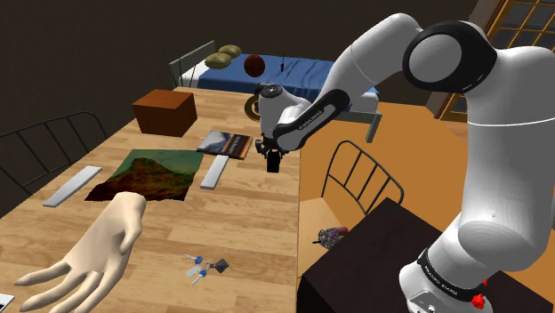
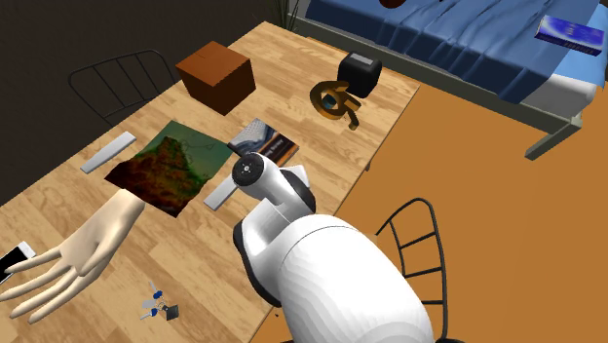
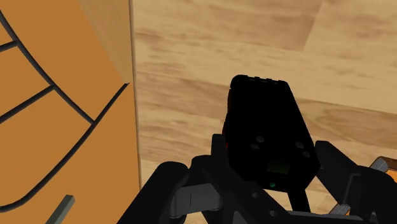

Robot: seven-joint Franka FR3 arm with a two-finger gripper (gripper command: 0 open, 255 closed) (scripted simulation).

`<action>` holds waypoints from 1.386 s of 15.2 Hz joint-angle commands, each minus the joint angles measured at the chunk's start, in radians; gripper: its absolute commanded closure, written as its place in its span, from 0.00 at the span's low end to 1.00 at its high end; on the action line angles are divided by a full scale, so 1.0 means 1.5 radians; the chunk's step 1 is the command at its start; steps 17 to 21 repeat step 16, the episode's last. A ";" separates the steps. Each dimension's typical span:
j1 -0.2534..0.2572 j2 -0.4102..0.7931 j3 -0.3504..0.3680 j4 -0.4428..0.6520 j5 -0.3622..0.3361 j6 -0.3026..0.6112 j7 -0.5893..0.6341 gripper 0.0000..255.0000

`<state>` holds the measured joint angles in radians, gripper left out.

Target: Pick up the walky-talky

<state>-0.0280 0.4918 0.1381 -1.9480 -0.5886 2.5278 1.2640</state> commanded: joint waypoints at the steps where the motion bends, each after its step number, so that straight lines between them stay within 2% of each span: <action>1: -0.002 -0.009 0.004 -0.001 0.006 -0.008 -0.007 1.00; 14: -0.019 -0.087 0.032 0.006 0.060 -0.086 -0.063 1.00; 21: -0.019 -0.088 0.032 0.007 0.061 -0.087 -0.064 1.00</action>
